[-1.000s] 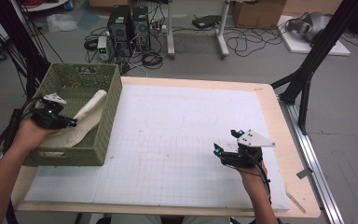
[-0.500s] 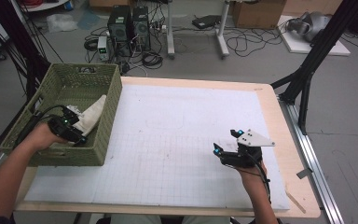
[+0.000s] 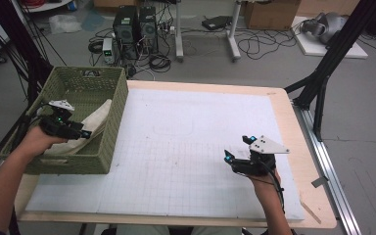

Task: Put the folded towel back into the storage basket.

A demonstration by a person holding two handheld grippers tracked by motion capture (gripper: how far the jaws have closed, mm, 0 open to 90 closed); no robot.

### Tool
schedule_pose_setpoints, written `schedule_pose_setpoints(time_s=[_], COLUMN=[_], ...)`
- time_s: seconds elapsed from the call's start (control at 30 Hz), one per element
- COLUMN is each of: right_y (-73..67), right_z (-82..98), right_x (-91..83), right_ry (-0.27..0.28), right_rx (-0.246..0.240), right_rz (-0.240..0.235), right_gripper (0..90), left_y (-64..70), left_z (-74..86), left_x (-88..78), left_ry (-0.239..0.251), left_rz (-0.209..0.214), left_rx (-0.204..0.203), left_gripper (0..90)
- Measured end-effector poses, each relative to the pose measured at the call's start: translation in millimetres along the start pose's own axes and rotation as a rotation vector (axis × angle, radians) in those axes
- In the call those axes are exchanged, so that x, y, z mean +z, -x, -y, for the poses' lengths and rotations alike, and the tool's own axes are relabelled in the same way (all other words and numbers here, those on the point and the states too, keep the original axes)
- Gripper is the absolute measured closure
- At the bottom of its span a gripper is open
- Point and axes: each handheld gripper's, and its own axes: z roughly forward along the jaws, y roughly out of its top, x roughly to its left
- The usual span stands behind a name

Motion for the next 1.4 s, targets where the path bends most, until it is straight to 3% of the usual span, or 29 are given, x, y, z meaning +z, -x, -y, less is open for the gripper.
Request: schedule_pose_setpoints(time_s=[0.13, 0.2, 0.4, 0.5, 0.6, 0.9, 1.2, 1.4], right_y=[0.5, 0.4, 1.3, 2.8, 5.1, 10.5, 16.1, 17.5], right_z=[-0.1, -0.4, -1.3, -1.5, -0.9, 0.6, 3.5, 5.2], right_x=[-0.6, -1.2, -4.5, -8.0, -10.8, -19.8, -25.9, -30.6], right_ry=[0.004, 0.005, 0.014, 0.019, 0.021, 0.013, 0.016, 0.015], right_rx=[-0.004, -0.004, -0.008, -0.007, -0.007, -0.002, -0.020, -0.022], right_rz=[0.001, 0.001, 0.016, 0.029, 0.046, 0.110, 0.120, 0.121], right_gripper=[19.3, 19.3, 19.2, 19.1, 18.3, 12.0, 11.6, 11.6], left_y=[2.6, 3.8, 7.2, 16.7, 31.3, 86.5, 147.3, 169.5], left_z=[-2.3, -2.7, -0.7, 0.5, -0.1, -21.2, -45.0, -47.5], left_x=[-13.4, -21.7, -50.6, -60.8, -65.9, -58.2, -29.3, -4.8], left_ry=[0.123, 0.195, 0.469, 0.578, 0.663, 0.741, 0.725, 0.713], left_rz=[-0.051, -0.097, -0.213, -0.221, -0.216, -0.096, 0.018, 0.056], left_rx=[-0.014, -0.024, -0.105, -0.113, -0.112, -0.042, 0.075, 0.094], left_gripper=[36.6, 34.1, 24.5, 17.3, 17.4, 17.4, 17.7, 17.9])
